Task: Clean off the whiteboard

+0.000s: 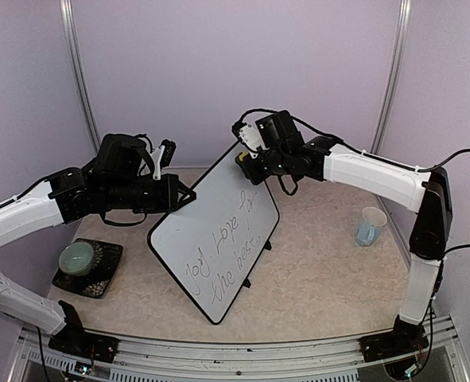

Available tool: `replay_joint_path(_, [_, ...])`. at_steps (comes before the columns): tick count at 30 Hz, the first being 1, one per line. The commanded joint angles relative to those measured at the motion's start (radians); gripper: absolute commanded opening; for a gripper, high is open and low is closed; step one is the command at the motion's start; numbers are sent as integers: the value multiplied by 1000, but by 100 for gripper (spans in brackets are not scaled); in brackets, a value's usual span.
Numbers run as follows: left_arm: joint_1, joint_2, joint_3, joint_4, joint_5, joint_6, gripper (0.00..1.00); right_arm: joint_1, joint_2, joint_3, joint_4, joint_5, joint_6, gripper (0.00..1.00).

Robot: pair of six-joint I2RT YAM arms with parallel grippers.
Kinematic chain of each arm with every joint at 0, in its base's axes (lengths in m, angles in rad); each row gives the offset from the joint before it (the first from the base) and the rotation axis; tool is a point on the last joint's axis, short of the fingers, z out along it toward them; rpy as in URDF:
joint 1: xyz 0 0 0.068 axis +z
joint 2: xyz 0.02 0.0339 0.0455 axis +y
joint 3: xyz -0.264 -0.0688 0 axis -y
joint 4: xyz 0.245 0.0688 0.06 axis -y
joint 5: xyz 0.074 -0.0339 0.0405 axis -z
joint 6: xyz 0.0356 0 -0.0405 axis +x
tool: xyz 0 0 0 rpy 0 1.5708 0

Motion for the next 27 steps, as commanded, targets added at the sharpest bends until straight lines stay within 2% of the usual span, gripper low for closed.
replay_joint_path(1, [-20, -28, 0, 36, 70, 22, 0, -8, 2, -110, 15, -18, 15, 0])
replay_joint_path(6, [-20, -31, -4, 39, 71, 22, 0, -23, -35, -224, 54, -38, 41, 0])
replay_joint_path(11, [-20, -29, -8, 48, 74, 20, 0, -26, -43, -243, 61, -47, 48, 0])
replay_joint_path(27, [-21, -40, -22, 44, 67, 13, 0, -26, 19, 6, 1, -50, 27, 0])
